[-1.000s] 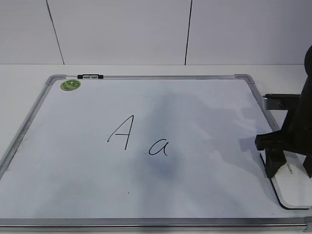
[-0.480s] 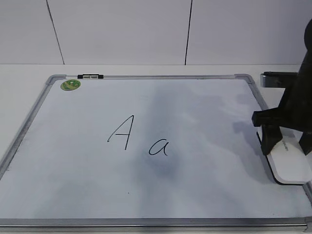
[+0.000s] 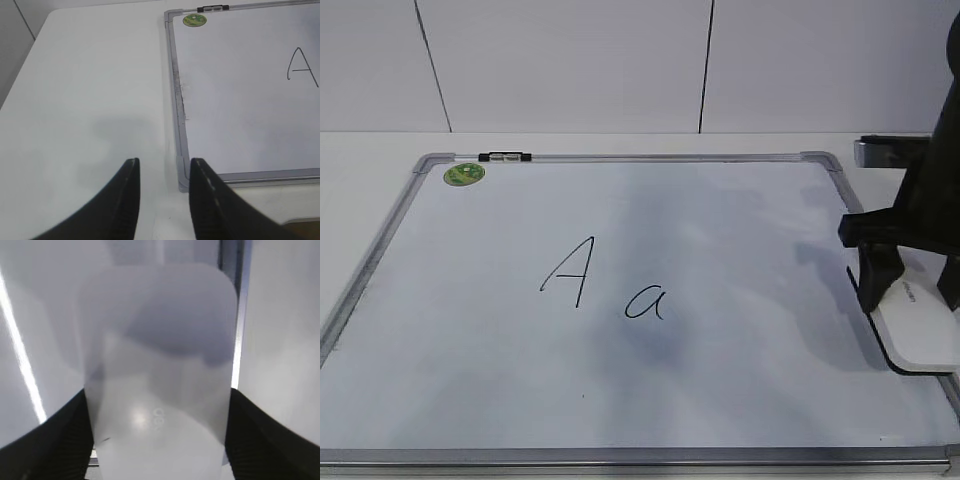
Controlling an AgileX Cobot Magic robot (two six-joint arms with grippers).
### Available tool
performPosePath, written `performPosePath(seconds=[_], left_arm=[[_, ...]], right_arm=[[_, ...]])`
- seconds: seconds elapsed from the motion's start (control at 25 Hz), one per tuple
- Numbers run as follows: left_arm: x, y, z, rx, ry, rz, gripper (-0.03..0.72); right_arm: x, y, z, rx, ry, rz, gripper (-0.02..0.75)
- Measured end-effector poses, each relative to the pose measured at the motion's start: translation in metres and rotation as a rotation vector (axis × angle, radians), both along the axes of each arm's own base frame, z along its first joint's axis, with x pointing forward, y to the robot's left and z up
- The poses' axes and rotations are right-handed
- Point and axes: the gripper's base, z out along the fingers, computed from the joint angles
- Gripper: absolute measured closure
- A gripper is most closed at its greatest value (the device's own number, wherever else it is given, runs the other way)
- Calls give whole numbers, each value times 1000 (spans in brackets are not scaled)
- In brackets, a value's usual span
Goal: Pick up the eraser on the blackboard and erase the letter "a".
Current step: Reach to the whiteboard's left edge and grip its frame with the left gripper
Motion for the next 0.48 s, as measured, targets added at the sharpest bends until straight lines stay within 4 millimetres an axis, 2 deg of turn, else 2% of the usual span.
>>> performPosePath(seconds=[0.28,0.48], left_arm=[[3,0,4,0,17,0,452],[30,0,28,-2,126,-1,452]], right_arm=[[-1,4,0,44,10,20,179],[-1,4,0,50,13,26,179]])
